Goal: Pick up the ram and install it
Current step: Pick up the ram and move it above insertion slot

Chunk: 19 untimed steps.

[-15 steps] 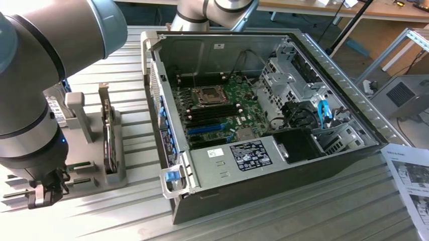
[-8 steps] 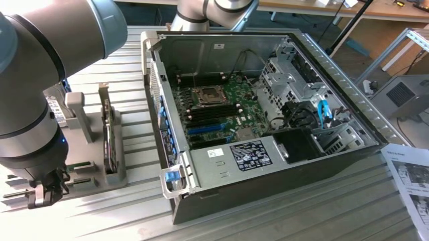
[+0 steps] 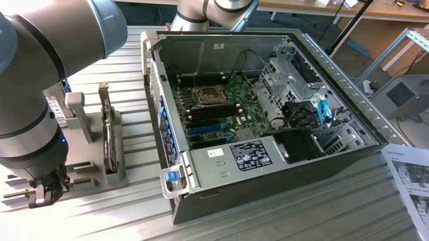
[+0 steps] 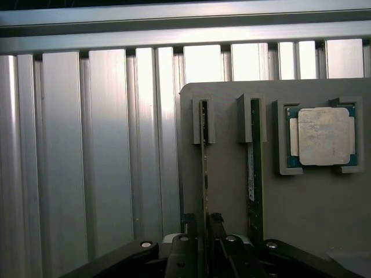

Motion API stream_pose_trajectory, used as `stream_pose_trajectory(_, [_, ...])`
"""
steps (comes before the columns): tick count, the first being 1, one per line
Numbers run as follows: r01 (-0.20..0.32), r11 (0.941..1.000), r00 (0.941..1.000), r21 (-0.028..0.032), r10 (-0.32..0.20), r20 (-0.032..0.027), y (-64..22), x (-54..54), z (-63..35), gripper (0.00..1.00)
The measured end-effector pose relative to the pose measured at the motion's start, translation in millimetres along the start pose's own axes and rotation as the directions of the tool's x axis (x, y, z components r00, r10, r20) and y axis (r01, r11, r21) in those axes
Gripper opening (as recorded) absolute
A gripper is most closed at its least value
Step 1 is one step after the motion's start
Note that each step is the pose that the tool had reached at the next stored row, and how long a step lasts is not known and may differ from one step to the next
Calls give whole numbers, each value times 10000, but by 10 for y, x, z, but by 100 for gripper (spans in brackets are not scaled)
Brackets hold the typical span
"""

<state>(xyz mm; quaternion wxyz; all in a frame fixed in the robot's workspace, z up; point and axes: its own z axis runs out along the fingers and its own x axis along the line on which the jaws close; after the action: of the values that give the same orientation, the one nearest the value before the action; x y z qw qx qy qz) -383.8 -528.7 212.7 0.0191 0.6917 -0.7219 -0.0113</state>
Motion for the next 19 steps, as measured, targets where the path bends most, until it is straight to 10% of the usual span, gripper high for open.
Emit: stream_pose_trajectory(19, [245,9997,9997,2,-245,4,0,-15,3,22])
